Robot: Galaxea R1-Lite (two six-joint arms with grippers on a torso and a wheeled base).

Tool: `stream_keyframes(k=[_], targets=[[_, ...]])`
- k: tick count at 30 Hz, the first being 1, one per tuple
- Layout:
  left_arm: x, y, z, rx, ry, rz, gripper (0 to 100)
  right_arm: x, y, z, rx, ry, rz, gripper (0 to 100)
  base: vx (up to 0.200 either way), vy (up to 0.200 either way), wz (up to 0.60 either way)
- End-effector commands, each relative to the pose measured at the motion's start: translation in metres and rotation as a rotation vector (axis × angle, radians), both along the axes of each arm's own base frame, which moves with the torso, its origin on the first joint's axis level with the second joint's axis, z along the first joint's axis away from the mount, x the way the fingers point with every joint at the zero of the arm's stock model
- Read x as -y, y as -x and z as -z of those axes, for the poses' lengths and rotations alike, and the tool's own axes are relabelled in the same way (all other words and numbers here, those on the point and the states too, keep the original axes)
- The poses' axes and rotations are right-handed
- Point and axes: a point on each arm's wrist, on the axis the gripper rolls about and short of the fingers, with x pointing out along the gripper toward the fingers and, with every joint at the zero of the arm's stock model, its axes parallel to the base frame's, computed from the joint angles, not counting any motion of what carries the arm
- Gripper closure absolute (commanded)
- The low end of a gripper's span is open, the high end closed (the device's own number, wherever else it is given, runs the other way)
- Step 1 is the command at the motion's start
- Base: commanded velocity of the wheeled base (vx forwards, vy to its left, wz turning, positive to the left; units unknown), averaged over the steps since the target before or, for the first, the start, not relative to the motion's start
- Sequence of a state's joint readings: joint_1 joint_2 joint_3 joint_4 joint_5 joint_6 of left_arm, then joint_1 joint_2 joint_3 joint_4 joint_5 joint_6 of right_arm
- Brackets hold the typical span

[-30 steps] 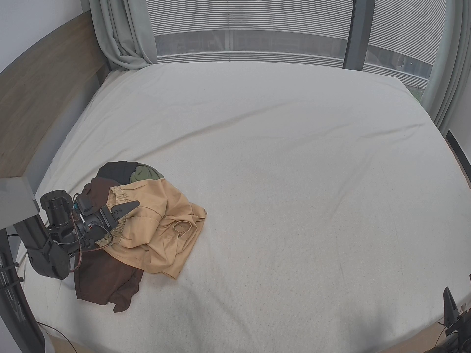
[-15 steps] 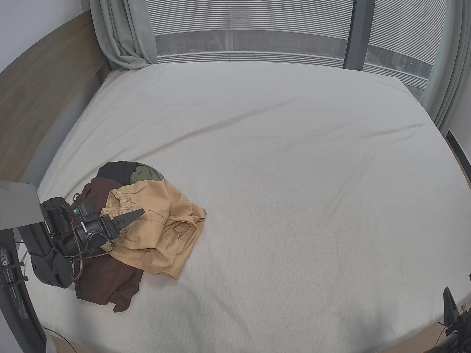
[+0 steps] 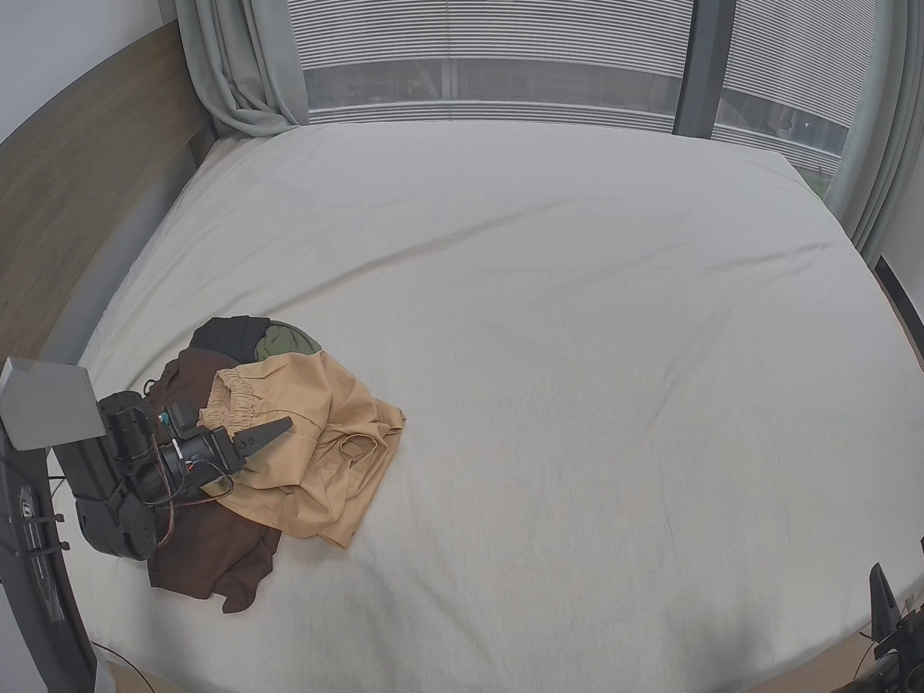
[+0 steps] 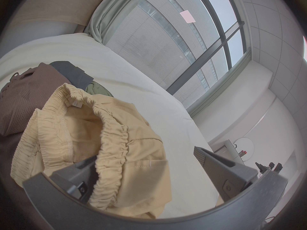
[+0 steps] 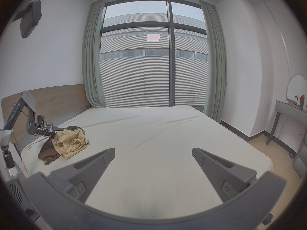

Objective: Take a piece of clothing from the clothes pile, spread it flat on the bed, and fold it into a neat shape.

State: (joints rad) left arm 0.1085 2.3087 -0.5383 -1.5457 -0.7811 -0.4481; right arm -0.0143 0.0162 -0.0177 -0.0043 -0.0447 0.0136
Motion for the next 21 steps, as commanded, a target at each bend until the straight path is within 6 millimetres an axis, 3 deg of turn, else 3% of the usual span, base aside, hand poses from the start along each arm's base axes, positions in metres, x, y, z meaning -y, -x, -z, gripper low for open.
stream_keyframes(k=[1, 11, 12, 21], targets=[[-0.0008, -0.0056, 0.0033, 0.004, 0.0, -0.001, 0, 0.0, -0.0001, 0.0052, -0.001, 0.0, -0.001, 0, 0.0, 0.0, 0.0], [-0.0027, -0.0109, 0.0023, 0.018, -0.002, -0.023, 0, 0.0, -0.0001, 0.0052, -0.001, 0.0, -0.001, 0, 0.0, 0.0, 0.0], [-0.0033, -0.0115, 0.0018, 0.02, -0.001, -0.026, 100, 0.0, -0.0001, 0.0052, -0.001, 0.0, -0.001, 0, 0.0, 0.0, 0.0], [-0.0025, -0.0098, 0.0022, 0.015, 0.002, -0.016, 100, 0.0, -0.0001, 0.0052, -0.001, 0.0, -0.001, 0, 0.0, 0.0, 0.0]])
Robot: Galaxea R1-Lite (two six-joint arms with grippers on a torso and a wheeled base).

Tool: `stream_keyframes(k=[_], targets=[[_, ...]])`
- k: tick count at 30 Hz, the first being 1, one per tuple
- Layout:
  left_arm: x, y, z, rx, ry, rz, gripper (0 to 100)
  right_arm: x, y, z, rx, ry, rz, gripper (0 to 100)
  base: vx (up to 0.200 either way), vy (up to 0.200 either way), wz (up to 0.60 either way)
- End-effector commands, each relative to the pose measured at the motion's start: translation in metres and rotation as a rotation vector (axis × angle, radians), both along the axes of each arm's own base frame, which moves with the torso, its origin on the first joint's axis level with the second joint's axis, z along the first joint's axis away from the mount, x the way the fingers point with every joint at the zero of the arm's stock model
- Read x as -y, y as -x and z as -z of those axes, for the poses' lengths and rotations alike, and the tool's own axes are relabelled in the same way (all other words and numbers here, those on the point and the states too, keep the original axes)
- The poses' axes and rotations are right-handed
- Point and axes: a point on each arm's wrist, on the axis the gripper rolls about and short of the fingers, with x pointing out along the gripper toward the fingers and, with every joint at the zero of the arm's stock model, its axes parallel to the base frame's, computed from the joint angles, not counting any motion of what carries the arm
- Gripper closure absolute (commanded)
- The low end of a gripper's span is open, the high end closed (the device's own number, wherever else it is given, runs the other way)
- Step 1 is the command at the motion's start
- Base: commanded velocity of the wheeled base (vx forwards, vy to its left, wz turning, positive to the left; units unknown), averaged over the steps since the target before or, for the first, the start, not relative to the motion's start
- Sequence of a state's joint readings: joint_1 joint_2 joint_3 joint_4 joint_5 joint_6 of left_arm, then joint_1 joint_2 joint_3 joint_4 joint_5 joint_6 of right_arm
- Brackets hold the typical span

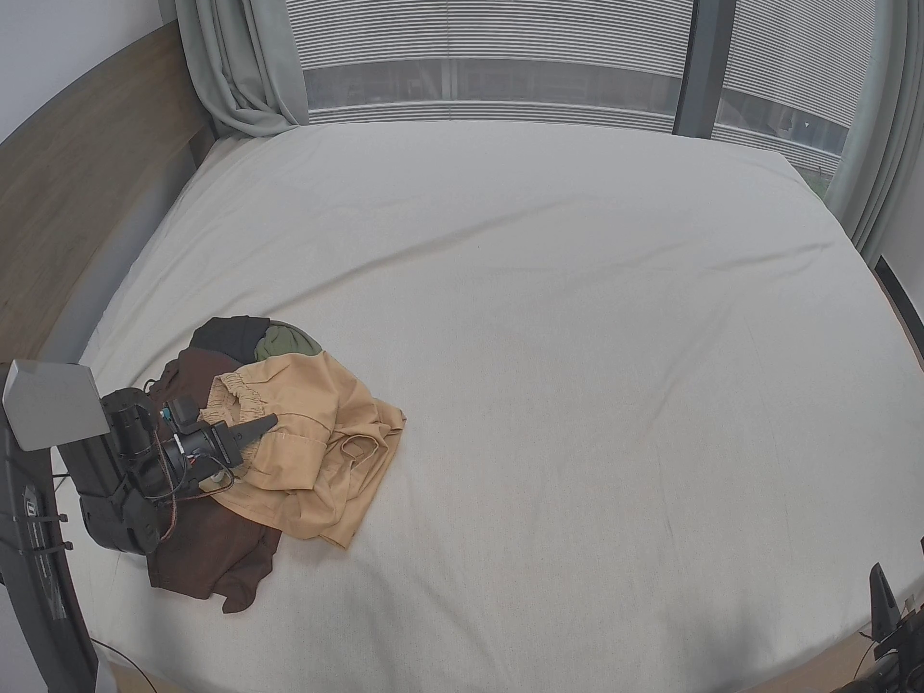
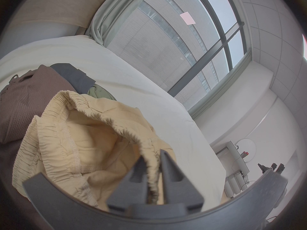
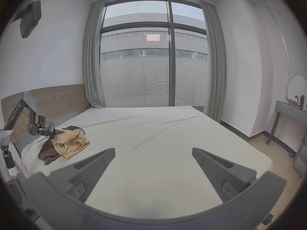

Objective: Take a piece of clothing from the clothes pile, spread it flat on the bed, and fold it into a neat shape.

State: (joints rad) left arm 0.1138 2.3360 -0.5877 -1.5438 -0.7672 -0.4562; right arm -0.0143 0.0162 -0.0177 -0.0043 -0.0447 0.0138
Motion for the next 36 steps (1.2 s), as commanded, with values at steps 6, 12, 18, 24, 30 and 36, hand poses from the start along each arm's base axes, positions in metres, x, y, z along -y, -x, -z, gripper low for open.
stream_keyframes(k=[6, 12, 18, 24, 30, 36], targets=[[0.002, 0.008, -0.015, -0.016, 0.056, 0.002, 100, 0.0, 0.0, 0.005, -0.001, 0.0, -0.001, 0, 0.0, 0.0, 0.0], [0.005, 0.022, -0.047, -0.011, 0.129, -0.003, 100, 0.0, 0.0, 0.005, -0.001, 0.0, -0.001, 0, 0.0, 0.0, 0.0], [0.005, 0.038, -0.075, 0.038, 0.143, -0.007, 100, 0.0, 0.0, 0.005, -0.001, 0.0, -0.001, 0, 0.0, 0.0, 0.0], [0.007, 0.043, -0.096, 0.098, 0.151, 0.005, 100, 0.0, 0.0, 0.005, -0.001, 0.002, -0.001, 0, 0.0, 0.0, 0.0], [0.013, 0.046, -0.106, 0.123, 0.155, 0.036, 100, 0.0, 0.0, 0.005, -0.001, 0.002, -0.001, 0, 0.0, 0.0, 0.0], [0.019, 0.052, -0.11, 0.12, 0.165, 0.053, 100, 0.0, 0.0, 0.005, -0.001, 0.0, -0.001, 0, 0.0, 0.0, 0.0]])
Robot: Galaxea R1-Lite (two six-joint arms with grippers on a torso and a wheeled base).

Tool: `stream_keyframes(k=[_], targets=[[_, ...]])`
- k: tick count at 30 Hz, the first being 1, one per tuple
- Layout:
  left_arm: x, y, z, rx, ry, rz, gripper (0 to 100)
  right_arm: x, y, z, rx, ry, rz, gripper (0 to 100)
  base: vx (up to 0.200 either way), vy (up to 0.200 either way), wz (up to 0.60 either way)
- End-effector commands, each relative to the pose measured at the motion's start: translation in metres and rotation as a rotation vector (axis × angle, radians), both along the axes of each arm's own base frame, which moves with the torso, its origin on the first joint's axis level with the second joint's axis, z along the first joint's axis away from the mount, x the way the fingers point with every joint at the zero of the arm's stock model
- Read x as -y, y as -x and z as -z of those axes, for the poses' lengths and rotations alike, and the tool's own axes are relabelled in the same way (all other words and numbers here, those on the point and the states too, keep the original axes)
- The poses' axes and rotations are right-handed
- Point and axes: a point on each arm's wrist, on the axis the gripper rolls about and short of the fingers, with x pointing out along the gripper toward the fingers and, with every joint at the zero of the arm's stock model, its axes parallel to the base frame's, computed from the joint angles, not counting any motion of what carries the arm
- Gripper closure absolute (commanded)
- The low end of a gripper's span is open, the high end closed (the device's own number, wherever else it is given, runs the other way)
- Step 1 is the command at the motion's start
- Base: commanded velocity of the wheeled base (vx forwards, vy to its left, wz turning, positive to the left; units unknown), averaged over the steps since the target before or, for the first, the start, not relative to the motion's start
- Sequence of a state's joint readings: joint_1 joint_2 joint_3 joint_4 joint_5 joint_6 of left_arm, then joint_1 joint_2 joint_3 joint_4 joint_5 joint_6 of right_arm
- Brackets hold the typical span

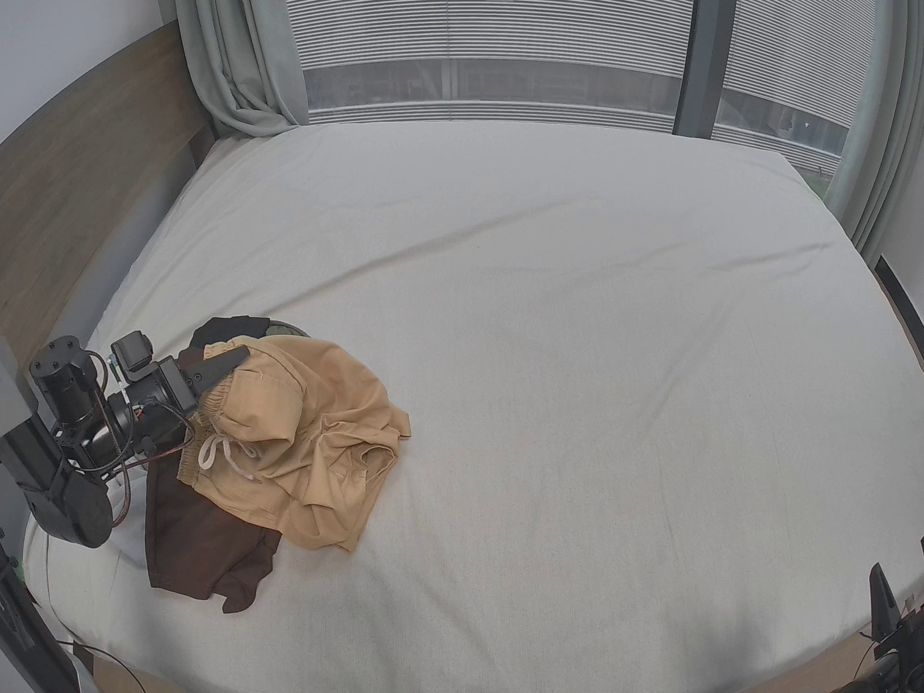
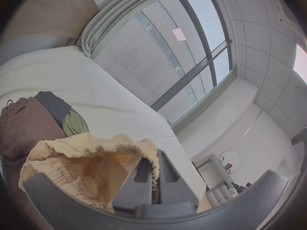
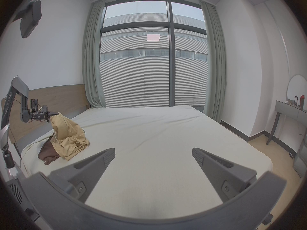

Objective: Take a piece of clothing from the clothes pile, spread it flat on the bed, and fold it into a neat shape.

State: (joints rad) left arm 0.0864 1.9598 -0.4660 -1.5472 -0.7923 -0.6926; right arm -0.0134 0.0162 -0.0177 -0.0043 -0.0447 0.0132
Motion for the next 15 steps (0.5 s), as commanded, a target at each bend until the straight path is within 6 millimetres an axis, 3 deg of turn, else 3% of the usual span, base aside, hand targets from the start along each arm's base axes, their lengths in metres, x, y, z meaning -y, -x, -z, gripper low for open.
stream_keyframes(k=[1, 9, 15], targets=[[0.006, 0.007, -0.008, 0.012, 0.01, 0.013, 100, 0.0, 0.0, 0.005, -0.001, -0.001, 0.0, 0, 0.0, 0.0, 0.0], [0.007, 0.023, -0.026, 0.057, 0.014, 0.007, 100, 0.0, 0.0, 0.005, -0.001, -0.001, 0.0, 0, 0.0, 0.0, 0.0], [0.008, 0.033, -0.028, 0.055, 0.013, 0.0, 100, 0.0, 0.0, 0.005, -0.001, -0.001, 0.0, 0, 0.0, 0.0, 0.0]])
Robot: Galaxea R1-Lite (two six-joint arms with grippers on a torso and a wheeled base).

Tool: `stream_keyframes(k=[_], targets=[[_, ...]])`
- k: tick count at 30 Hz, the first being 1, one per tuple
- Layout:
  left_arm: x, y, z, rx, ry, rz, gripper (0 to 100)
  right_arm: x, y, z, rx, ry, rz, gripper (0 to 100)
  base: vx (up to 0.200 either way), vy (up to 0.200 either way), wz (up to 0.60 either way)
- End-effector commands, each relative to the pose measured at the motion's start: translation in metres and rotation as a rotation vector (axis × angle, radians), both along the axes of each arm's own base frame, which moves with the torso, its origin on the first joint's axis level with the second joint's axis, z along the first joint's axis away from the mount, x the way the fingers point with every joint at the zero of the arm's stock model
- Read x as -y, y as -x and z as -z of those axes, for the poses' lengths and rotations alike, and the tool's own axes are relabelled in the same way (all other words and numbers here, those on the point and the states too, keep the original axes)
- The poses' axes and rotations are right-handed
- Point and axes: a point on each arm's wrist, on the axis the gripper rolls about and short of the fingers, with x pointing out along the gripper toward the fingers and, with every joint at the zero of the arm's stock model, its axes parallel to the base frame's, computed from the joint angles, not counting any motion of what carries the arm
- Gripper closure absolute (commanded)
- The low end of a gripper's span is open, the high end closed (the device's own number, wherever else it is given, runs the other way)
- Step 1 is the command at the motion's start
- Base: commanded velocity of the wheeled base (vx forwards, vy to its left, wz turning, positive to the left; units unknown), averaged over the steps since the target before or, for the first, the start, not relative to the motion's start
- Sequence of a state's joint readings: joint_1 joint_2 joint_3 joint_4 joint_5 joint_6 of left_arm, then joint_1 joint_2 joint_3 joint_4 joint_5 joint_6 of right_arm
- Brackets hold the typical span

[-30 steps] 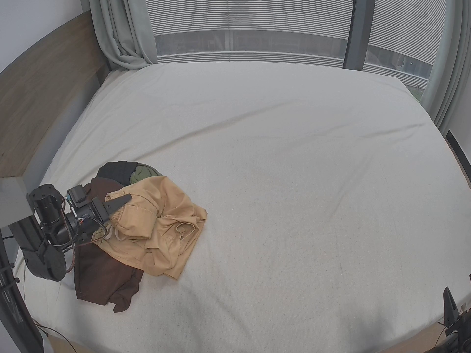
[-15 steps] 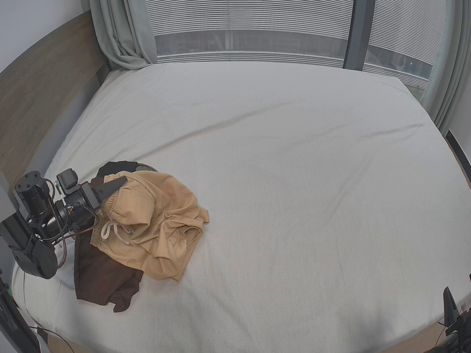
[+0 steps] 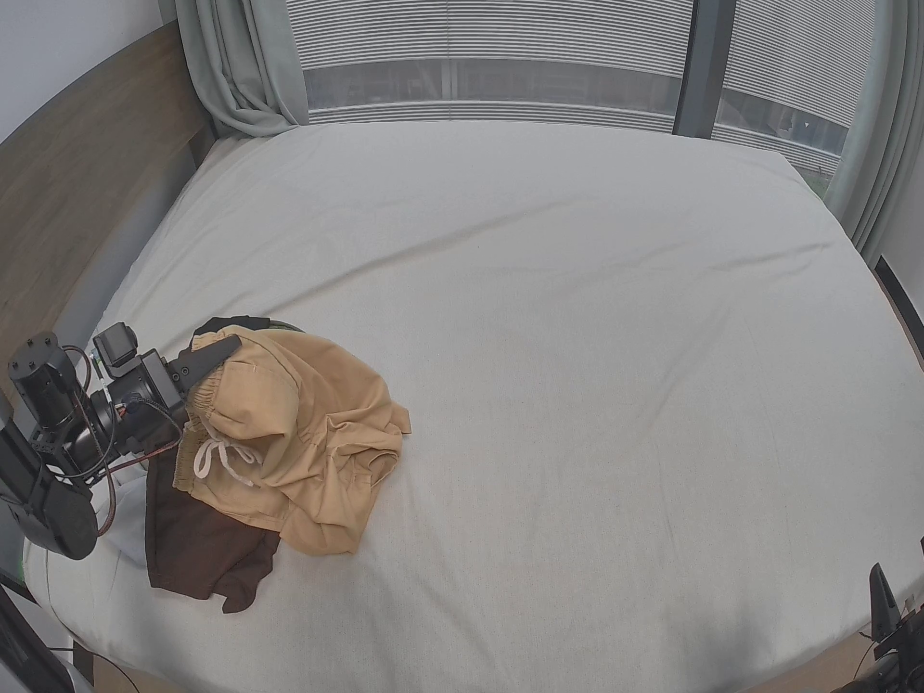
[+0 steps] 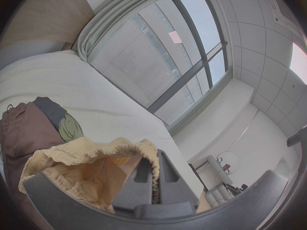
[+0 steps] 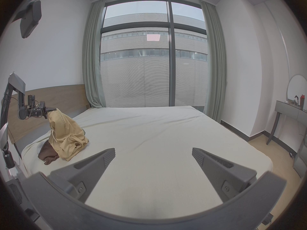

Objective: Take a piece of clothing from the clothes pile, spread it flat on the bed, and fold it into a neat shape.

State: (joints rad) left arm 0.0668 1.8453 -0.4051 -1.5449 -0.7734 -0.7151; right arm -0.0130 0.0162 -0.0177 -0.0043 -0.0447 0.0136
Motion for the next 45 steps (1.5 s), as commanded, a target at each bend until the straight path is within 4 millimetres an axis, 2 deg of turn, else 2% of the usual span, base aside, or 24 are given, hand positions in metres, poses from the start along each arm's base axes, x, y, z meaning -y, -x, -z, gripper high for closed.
stream_keyframes(k=[1, 10, 17, 25, 34, 40, 45], targets=[[0.001, 0.011, -0.008, 0.021, -0.001, -0.003, 100, 0.0, 0.0, 0.005, -0.001, 0.0, 0.001, 0, 0.0, 0.0, 0.0], [0.001, 0.015, -0.01, 0.026, -0.002, 0.001, 100, 0.0, 0.0, 0.005, -0.001, 0.0, 0.001, 0, 0.0, 0.0, 0.0], [0.019, 0.014, -0.013, 0.0, 0.044, 0.075, 100, 0.0, 0.0, 0.005, -0.001, 0.0, 0.001, 0, 0.0, 0.0, 0.0], [0.024, 0.009, -0.031, -0.052, 0.184, 0.12, 100, 0.0, 0.0, 0.005, -0.001, -0.002, 0.001, 0, 0.0, 0.0, 0.0], [0.035, 0.006, -0.033, -0.053, 0.195, 0.162, 100, 0.0, 0.0, 0.005, -0.001, -0.002, 0.001, 0, 0.0, 0.0, 0.0], [0.045, 0.003, -0.045, -0.088, 0.29, 0.19, 100, 0.0, 0.0, 0.005, -0.001, -0.002, 0.001, 0, 0.0, 0.0, 0.0], [0.062, -0.003, -0.064, -0.121, 0.462, 0.169, 100, 0.0, 0.0, 0.005, -0.001, -0.002, 0.001, 0, 0.0, 0.0, 0.0]])
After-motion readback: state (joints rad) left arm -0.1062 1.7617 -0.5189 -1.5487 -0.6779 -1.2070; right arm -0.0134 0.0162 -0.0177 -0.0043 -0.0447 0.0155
